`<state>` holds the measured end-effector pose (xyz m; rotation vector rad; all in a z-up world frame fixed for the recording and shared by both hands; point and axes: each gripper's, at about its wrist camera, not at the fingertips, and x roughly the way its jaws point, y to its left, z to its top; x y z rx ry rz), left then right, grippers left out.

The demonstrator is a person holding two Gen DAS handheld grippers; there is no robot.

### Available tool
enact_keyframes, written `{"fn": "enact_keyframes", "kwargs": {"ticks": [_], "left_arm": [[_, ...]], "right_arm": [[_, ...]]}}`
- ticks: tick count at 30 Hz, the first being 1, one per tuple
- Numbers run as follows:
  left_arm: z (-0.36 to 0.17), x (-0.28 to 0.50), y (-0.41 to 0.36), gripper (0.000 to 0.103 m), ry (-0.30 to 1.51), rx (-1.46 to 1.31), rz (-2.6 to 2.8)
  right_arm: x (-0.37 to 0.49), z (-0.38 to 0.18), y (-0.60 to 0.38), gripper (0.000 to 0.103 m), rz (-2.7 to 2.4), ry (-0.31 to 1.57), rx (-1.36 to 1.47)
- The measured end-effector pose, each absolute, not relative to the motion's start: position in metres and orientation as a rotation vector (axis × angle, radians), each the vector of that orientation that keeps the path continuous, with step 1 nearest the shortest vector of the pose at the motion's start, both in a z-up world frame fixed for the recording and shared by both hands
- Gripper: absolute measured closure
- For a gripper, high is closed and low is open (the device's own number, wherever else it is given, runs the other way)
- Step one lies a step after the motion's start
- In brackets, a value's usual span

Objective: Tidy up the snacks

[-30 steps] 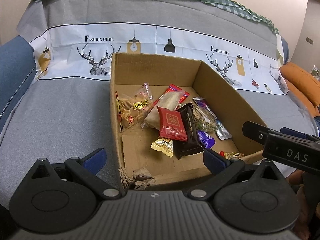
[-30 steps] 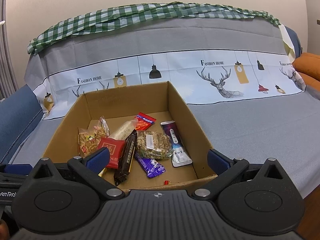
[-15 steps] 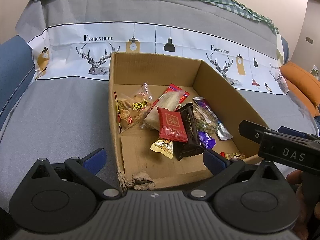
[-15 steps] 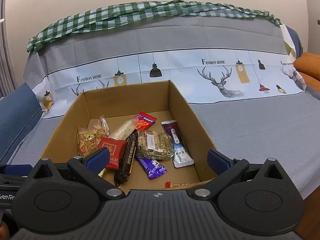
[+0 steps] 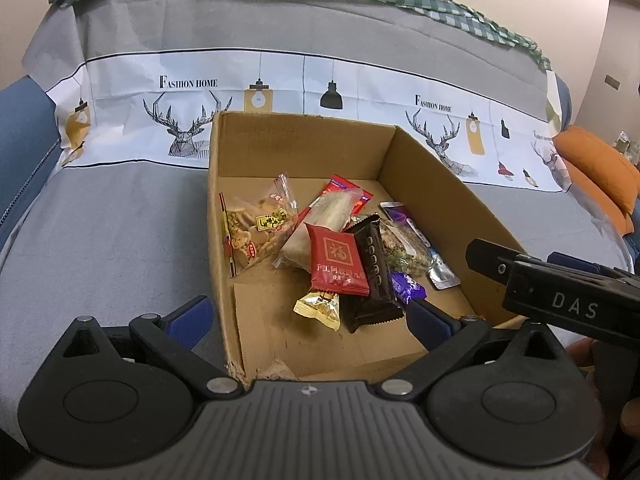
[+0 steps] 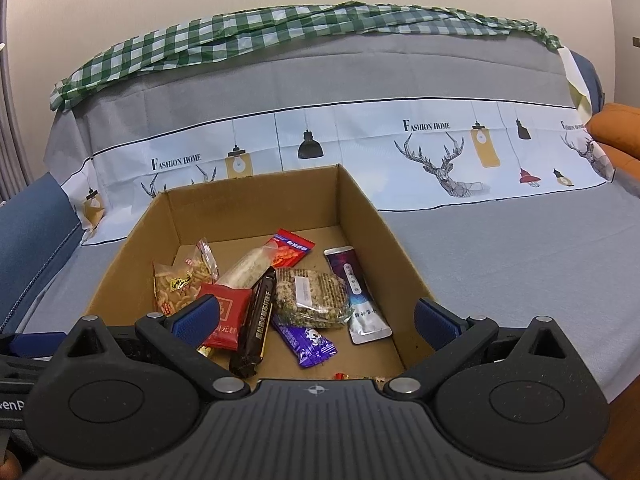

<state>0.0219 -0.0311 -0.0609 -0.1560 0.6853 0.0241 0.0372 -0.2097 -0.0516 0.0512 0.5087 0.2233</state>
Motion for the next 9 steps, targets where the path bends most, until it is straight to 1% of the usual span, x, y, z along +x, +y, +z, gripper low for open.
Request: {"fn": "enact_keyframes", "kwargs": {"ticks": [7,9], "left_arm": [[-0.0633,0.0307,-0.0295,0.000,0.688,-0.158,0.030],[-0.0631,0.0323,-0.0279,0.000,0.688,-0.167,0.032]], "right_arm": [[0.0445,-0.0526,-0.2057,0.001,0.237,0.504,0.042],[0.0440,-0.0505,-0.2092,0.001,0.220,0.469,0.064]]}}
